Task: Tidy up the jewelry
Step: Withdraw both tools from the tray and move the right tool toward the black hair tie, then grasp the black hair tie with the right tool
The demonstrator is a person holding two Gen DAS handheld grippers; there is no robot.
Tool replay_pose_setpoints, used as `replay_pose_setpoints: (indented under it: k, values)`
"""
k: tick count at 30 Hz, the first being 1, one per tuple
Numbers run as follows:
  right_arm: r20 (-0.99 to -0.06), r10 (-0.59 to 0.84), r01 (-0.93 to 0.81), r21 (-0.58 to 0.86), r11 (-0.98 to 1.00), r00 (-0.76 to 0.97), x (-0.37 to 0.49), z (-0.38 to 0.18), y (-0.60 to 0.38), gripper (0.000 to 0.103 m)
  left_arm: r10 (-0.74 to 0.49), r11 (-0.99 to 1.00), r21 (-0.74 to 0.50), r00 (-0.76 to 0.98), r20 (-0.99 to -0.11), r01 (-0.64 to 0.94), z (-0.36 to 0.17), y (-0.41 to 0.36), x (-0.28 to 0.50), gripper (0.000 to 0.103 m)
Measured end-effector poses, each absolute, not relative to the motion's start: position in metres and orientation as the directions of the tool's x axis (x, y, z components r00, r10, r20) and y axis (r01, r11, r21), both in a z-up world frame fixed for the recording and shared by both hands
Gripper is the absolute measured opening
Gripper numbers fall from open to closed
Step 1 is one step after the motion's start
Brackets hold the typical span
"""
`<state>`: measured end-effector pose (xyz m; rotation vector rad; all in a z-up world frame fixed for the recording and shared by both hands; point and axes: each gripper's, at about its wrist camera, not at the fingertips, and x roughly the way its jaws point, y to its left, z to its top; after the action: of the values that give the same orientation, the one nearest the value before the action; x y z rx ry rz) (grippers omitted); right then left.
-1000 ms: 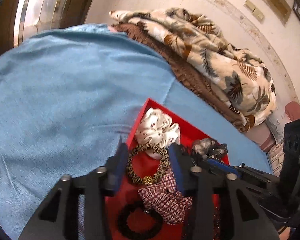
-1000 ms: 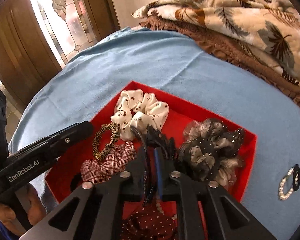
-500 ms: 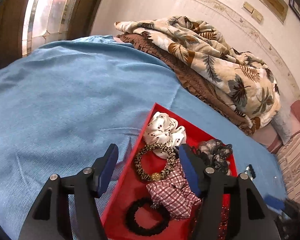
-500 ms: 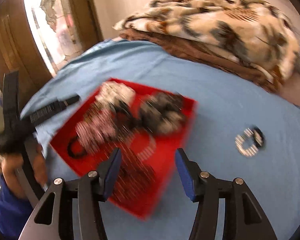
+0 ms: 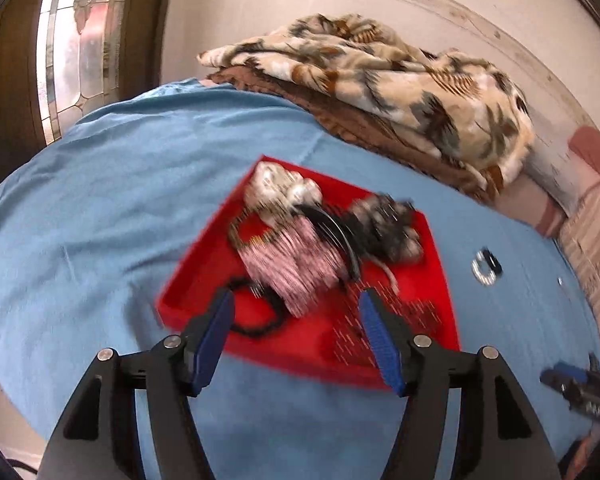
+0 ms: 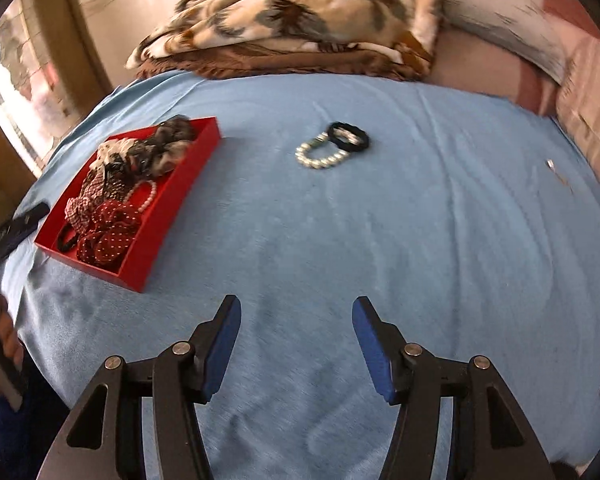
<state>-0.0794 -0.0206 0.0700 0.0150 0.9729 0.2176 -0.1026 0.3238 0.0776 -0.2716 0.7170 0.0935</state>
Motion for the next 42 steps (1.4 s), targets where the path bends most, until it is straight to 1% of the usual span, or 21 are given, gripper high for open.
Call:
replay_pose_setpoints:
  k: [7,20,27,33,39,41,42]
  values:
    - [-0.807,0.214,-0.152,0.154,0.976,0.551,-0.088,0.066,-0.035,0.063,-0.077,0.970,-0.219,0.712,-0.698,-0.109,0.083,0.283,-0.121,0.065]
    - [-0.794,0.221,-0.038,0.243,0.969,0.566,-0.081,0.056,-0.089,0.064,-0.077,0.979,-0.187,0.692,-0.718,-0.085,0.091,0.255,-0.121,0.065]
    - [-0.784,0.260,-0.027,0.298,0.954,0.563,-0.030,0.055,-0.101,0.064,-0.105,0.984,-0.175,0.659,-0.745,-0.041,0.081,0.234,-0.112,0.065]
    - [-0.769,0.238,-0.067,0.248,0.966,0.593,0.044,0.061,-0.084,0.064,-0.109,0.988,-0.153,0.644,-0.757,-0.012,0.074,0.223,-0.104,0.065]
    - [-0.793,0.209,-0.047,0.223,0.974,0.573,0.109,0.048,-0.065,0.063,-0.115,0.988,-0.156,0.624,-0.773,-0.011,0.066,0.222,-0.096,0.065]
    - [-0.805,0.169,-0.025,0.189,0.982,0.569,0.123,0.040,-0.062,0.059,-0.116,0.988,-0.157,0.619,-0.777,-0.011,0.064,0.222,-0.094,0.065]
    - [-0.811,0.161,-0.024,0.179,0.984,0.562,0.128,0.037,-0.062,0.059,-0.117,0.988,-0.157,0.617,-0.778,-0.011,0.064,0.222,-0.094,0.065]
